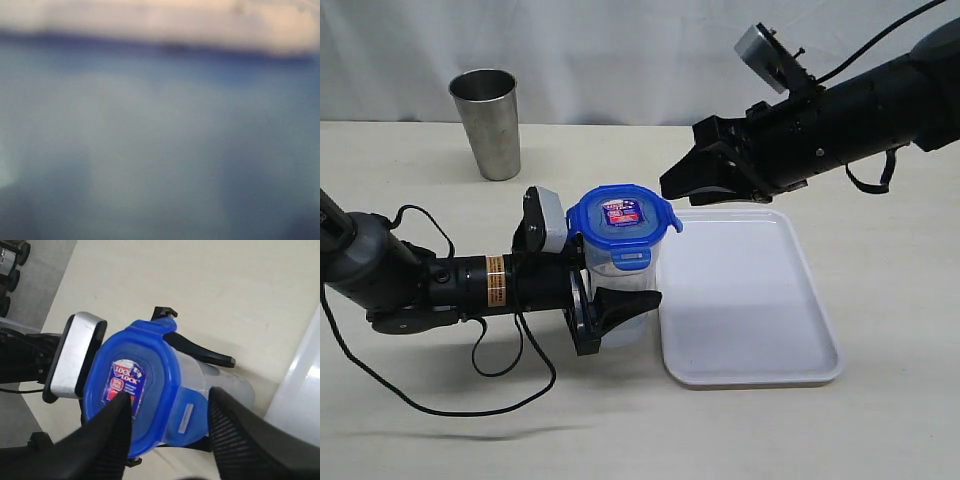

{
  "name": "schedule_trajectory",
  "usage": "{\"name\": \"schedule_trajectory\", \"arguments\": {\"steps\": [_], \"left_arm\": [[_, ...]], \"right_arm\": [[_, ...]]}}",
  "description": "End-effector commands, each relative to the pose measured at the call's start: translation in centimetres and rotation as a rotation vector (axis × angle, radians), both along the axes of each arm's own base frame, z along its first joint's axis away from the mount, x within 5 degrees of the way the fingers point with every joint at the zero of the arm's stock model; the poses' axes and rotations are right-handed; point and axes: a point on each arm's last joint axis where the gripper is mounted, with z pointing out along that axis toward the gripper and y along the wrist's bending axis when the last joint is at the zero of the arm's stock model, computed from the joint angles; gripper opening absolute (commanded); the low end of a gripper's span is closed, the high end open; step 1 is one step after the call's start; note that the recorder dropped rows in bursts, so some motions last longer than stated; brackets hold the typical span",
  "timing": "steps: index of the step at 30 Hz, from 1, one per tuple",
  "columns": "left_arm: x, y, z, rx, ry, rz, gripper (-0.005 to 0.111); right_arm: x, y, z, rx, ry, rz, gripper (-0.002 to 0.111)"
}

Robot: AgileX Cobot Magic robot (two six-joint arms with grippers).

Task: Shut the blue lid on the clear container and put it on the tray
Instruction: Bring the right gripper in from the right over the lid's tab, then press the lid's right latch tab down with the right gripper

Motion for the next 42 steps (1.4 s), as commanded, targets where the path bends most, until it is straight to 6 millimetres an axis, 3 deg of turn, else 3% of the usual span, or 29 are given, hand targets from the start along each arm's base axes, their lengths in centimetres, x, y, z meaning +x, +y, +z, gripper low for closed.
{"name": "schedule_trajectory", "arguments": {"steps": [1,7,23,36,42], "left_arm": [[0.1,-0.1,0.3,-0.017,-0.007,0.0,0.0],[0.1,-0.1,0.3,-0.018,-0.007,0.002,0.0],[0.1,-0.1,0.3,-0.018,-0.007,0.002,0.0],[0.1,-0.1,0.3,-0.018,-0.007,0.002,0.0],[0.1,-0.1,0.3,-0.017,-0.007,0.0,0.0]], "right_arm": [[0.2,0.2,-1.1,-0.009,0.041,0.023,0.046],[0.6,0.3,-2.3,-0.008,0.083,0.028,0.046],[0.6,0.5,-3.1,0.003,0.108,0.058,0.046],[1.2,0.4,-2.6,-0.027,0.052,0.055,0.046],[1.7,0.9,-0.4,0.013,0.036,0.11,0.046]]}}
